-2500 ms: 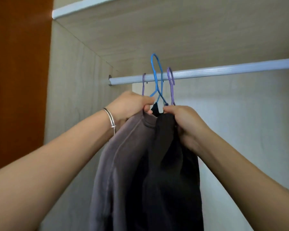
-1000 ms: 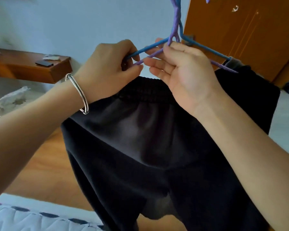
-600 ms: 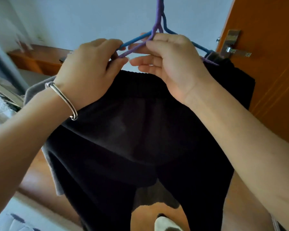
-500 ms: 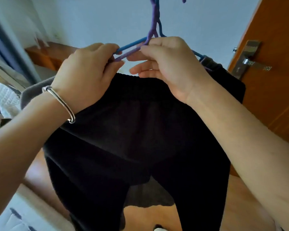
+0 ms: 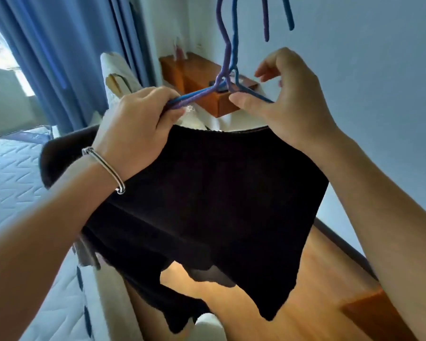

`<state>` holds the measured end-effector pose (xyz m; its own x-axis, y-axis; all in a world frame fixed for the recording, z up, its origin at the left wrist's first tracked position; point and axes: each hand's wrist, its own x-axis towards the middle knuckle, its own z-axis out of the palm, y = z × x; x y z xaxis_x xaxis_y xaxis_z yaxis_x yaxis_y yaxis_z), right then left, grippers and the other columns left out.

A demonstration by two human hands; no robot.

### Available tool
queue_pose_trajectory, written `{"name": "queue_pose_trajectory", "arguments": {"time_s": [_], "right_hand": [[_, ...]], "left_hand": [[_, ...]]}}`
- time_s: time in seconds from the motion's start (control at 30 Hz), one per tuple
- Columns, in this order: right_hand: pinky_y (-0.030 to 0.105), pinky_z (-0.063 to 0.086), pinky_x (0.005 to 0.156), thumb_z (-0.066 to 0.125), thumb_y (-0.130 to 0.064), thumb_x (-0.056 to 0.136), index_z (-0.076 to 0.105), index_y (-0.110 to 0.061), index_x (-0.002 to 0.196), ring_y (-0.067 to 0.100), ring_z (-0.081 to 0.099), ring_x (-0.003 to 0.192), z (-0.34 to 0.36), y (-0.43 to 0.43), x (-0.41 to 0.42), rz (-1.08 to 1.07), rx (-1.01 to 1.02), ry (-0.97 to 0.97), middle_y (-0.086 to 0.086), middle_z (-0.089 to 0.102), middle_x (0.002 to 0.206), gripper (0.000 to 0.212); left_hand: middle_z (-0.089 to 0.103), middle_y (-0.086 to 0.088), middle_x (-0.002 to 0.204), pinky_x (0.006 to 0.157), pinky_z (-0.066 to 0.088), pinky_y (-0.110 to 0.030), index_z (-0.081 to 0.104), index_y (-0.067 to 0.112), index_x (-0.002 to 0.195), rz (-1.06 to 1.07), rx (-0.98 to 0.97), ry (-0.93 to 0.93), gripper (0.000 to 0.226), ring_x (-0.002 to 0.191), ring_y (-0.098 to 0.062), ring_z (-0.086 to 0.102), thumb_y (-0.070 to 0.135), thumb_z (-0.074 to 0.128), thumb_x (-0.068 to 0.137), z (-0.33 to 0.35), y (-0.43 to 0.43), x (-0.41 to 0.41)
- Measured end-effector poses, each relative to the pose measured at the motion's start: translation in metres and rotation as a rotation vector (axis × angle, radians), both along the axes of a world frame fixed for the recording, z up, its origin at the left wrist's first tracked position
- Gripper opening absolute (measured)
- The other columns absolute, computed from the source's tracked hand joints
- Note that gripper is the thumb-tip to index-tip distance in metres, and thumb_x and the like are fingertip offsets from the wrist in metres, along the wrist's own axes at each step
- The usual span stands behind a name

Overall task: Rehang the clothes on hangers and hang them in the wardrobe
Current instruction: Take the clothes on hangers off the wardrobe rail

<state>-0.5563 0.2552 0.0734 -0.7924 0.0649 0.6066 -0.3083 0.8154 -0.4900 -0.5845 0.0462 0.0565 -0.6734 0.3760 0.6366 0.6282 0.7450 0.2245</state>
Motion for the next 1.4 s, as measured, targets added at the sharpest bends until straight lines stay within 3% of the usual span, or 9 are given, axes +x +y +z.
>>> {"name": "queue_pose_trajectory", "arguments": {"time_s": [0.13,0.23,0.4,0.6,0.73,0.97,1.07,1.2,1.4], "right_hand": [[0.013,0.046,0.077,0.059,-0.038,0.087,0.051,-0.019,0.116,0.004,0.055,0.083,-0.006,-0.038,-0.096,0.176,0.173,-0.161,-0.01,0.056,0.096,0.035],[0.028,0.049,0.076,0.05,-0.038,0.092,0.054,-0.022,0.091,0.009,0.053,0.063,-0.001,-0.069,-0.153,0.234,0.27,-0.15,-0.01,0.054,0.07,0.016],[0.034,0.046,0.065,0.053,-0.051,0.086,0.044,-0.026,0.062,0.007,0.043,0.052,0.003,-0.112,-0.248,0.372,0.268,-0.145,-0.009,0.044,0.053,0.035],[0.027,0.032,0.054,0.057,-0.051,0.084,0.041,-0.025,0.053,0.005,0.037,0.052,-0.005,-0.205,-0.354,0.566,0.147,-0.127,-0.005,0.04,0.054,0.044],[0.026,0.034,0.055,0.06,-0.051,0.082,0.046,-0.027,0.05,0.007,0.039,0.049,-0.009,-0.278,-0.427,0.745,0.05,-0.105,-0.007,0.046,0.046,0.042],[0.027,0.029,0.055,0.067,-0.049,0.077,0.055,-0.02,0.059,0.011,0.038,0.05,-0.008,-0.398,-0.528,1.036,0.072,-0.179,-0.005,0.042,0.051,0.036],[0.026,0.028,0.055,0.07,-0.047,0.074,0.058,-0.021,0.06,0.01,0.038,0.05,-0.007,-0.445,-0.549,1.153,0.061,-0.24,-0.007,0.043,0.05,0.033],[0.028,0.036,0.061,0.073,-0.048,0.07,0.059,-0.026,0.057,0.009,0.043,0.051,-0.016,-0.509,-0.573,1.277,0.061,-0.294,-0.011,0.05,0.048,0.029],[0.025,0.039,0.061,0.075,-0.042,0.07,0.058,-0.032,0.062,0.005,0.047,0.054,-0.022,-0.598,-0.581,1.435,0.116,-0.259,-0.012,0.054,0.057,0.021]], "left_hand": [[0.051,0.009,0.083,0.065,0.047,-0.034,0.061,0.01,0.106,0.054,-0.028,0.022,0.036,0.07,-0.014,0.05,0.036,0.042,0.09,0.0,-0.032,-0.061],[0.051,0.01,0.083,0.069,0.052,-0.042,0.061,0.011,0.106,0.115,-0.037,0.008,0.037,0.07,-0.018,0.054,0.037,0.041,0.09,0.005,-0.063,-0.107],[0.052,0.007,0.081,0.068,0.047,-0.035,0.062,0.008,0.103,0.277,-0.017,0.013,0.04,0.07,-0.019,0.054,0.039,0.04,0.089,0.014,-0.119,-0.163],[0.057,-0.001,0.082,0.066,0.028,-0.016,0.064,0.007,0.105,0.539,0.061,-0.061,0.027,0.071,-0.016,0.048,0.027,0.052,0.091,0.008,-0.195,-0.221],[0.064,-0.01,0.085,0.063,0.029,-0.017,0.065,0.007,0.108,0.706,0.072,-0.102,0.029,0.074,-0.023,0.055,0.028,0.056,0.089,0.005,-0.247,-0.262],[0.066,-0.001,0.106,0.076,0.038,-0.01,0.059,0.019,0.119,0.958,0.169,-0.266,0.058,0.088,-0.011,0.057,0.054,0.058,0.073,-0.003,-0.319,-0.306],[0.06,0.002,0.12,0.089,0.039,-0.023,0.048,0.027,0.128,1.085,0.199,-0.391,0.083,0.101,-0.01,0.053,0.073,0.061,0.06,-0.015,-0.356,-0.307],[0.053,0.017,0.065,0.062,0.041,-0.027,0.051,0.032,0.091,1.291,0.15,-0.349,0.063,0.063,-0.018,0.053,0.082,0.038,0.055,-0.037,-0.399,-0.308],[0.043,0.011,0.05,0.055,0.042,-0.028,0.062,0.018,0.086,1.497,0.16,-0.192,0.059,0.051,-0.021,0.05,0.069,0.036,0.068,-0.053,-0.447,-0.307]]}}
